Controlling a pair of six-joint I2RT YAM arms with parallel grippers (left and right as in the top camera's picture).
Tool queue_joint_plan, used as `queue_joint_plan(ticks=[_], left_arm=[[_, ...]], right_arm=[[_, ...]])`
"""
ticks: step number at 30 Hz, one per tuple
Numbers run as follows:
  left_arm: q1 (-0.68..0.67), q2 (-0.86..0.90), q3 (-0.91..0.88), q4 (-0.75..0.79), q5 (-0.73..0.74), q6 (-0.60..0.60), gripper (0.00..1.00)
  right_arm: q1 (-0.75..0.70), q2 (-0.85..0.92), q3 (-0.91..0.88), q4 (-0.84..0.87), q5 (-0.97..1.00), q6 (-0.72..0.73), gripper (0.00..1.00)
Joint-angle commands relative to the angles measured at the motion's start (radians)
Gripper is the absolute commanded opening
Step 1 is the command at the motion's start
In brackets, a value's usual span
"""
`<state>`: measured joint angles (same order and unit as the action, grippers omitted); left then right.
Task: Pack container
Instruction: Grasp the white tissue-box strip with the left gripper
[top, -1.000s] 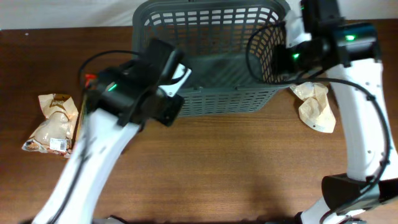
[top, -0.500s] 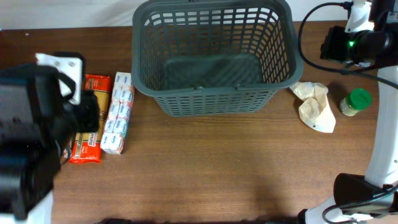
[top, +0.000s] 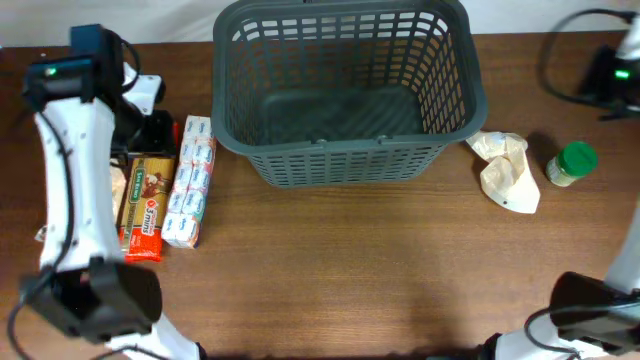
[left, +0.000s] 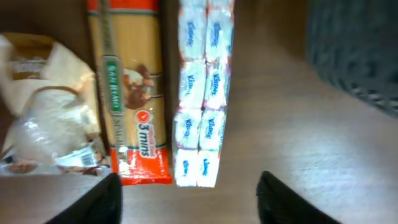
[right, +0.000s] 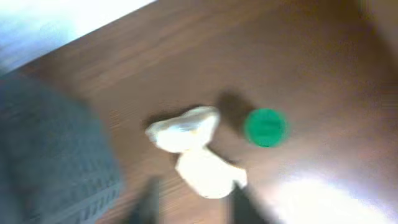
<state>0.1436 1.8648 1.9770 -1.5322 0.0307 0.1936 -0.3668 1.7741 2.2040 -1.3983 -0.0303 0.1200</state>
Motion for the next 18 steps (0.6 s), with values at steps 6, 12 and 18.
queue_joint_plan(ticks=[6, 12, 18], left_arm=[[0.005, 0.227, 0.0, 0.018, 0.023, 0.048, 0.87], [-0.011, 0.35, 0.0, 0.003, 0.034, 0.067, 0.87], [-0.049, 0.435, 0.0, 0.003, 0.036, 0.09, 0.87]], right_arm=[[-0.186, 0.007, 0.011, 0.0, 0.013, -0.007, 0.99], [-0.184, 0.007, 0.011, 0.0, 0.013, -0.007, 0.99], [-0.184, 0.007, 0.011, 0.0, 0.013, -0.007, 0.99]])
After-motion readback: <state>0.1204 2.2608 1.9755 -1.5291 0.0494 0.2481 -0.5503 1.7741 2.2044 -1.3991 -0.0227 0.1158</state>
